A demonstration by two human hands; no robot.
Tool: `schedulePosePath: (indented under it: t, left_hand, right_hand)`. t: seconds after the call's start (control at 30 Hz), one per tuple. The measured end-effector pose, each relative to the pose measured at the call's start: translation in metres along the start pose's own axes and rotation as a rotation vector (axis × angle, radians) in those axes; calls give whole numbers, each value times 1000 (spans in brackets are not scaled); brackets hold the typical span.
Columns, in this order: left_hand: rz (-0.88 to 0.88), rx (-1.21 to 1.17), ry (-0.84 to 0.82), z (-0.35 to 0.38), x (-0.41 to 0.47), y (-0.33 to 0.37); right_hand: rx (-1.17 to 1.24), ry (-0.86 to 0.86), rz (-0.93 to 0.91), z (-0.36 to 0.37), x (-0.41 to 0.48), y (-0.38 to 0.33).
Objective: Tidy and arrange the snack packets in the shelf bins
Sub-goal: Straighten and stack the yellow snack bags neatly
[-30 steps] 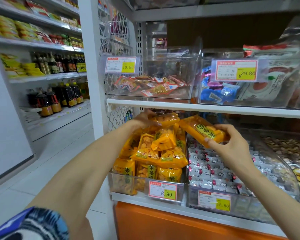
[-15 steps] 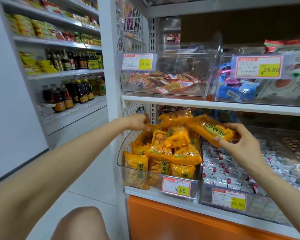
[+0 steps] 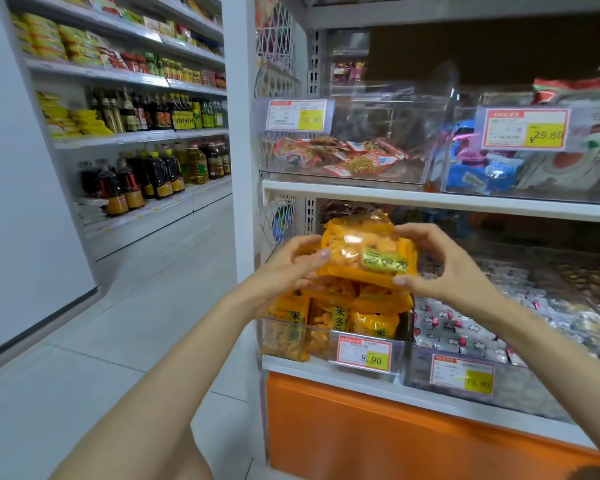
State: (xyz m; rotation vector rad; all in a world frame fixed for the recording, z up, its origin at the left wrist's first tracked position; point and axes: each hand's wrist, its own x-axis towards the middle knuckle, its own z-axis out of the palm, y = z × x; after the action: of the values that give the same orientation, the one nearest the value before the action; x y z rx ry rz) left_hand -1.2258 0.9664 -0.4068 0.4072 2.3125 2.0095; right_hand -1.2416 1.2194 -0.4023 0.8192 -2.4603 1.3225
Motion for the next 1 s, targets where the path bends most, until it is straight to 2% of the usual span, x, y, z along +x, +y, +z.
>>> schedulePosePath:
  t: [0.23,0.4,0.5,0.63,0.7,0.8,1.0]
  left_hand:
    - [10,-54,65,-9,-12,-14]
    - [103,-177,83,-8,-8,-16]
    - [155,-129,63,0,-6,-16]
    - [187,-58,11,2,-2,-9]
    - [161,85,27,-7,7,-4]
    - [68,486,61,-29,28,-3]
    - [-25,1209,-126,-43,95,-13]
  right_hand:
    - [-33,-189,-7,20,14,-8]
    - [191,-3,109,27,17,-17]
    - [315,29,217,30,15,-23]
    - [334,119,232,22,9,-26]
    - [337,188,232,11,7,-22]
    - [365,243,242,-7,3,-10]
    - [361,247,293,-20,-6,11]
